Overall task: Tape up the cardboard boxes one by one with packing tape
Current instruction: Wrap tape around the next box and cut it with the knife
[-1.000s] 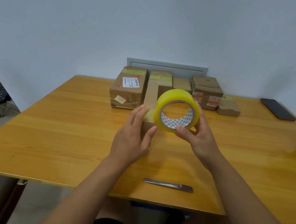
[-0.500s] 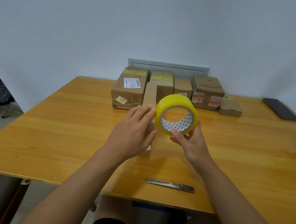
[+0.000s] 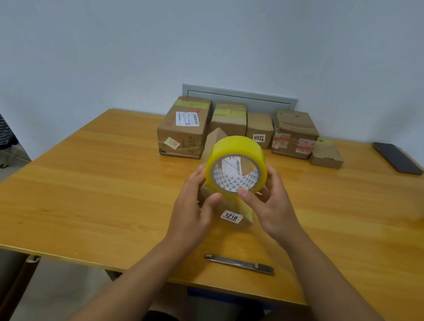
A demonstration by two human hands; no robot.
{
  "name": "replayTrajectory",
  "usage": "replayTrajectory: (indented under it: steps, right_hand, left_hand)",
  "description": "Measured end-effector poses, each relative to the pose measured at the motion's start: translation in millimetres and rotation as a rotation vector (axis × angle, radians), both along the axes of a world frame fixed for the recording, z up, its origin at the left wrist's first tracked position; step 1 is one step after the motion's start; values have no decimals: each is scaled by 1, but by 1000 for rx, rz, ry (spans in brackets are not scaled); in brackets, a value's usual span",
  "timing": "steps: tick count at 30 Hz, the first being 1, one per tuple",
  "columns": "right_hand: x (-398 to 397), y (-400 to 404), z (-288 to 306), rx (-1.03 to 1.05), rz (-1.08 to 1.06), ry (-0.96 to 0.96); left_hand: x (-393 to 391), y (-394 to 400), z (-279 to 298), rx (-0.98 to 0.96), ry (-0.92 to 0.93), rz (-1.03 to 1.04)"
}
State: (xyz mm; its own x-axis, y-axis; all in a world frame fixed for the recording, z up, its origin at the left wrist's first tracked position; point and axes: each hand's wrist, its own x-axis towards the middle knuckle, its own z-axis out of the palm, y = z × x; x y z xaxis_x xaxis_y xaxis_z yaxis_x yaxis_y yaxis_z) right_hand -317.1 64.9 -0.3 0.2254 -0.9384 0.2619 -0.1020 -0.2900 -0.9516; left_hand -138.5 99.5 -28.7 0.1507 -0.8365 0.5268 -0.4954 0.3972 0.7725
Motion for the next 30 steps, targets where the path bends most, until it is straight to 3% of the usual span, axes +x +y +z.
replayTrajectory:
  steps: [10, 18, 23, 30]
  right_hand:
    - [26, -13, -13, -19, 61, 185]
    - [25, -18, -12, -54, 107, 278]
    - [23, -21, -11, -63, 97, 261]
    - [-20, -15, -10, -95, -117, 293]
  left_hand:
    - [53, -8, -6, 408, -31, -118]
    - [61, -24, -9, 658, 202, -336]
    - [66, -26, -3, 664, 48, -386]
    - [60, -15, 2, 584, -319, -294]
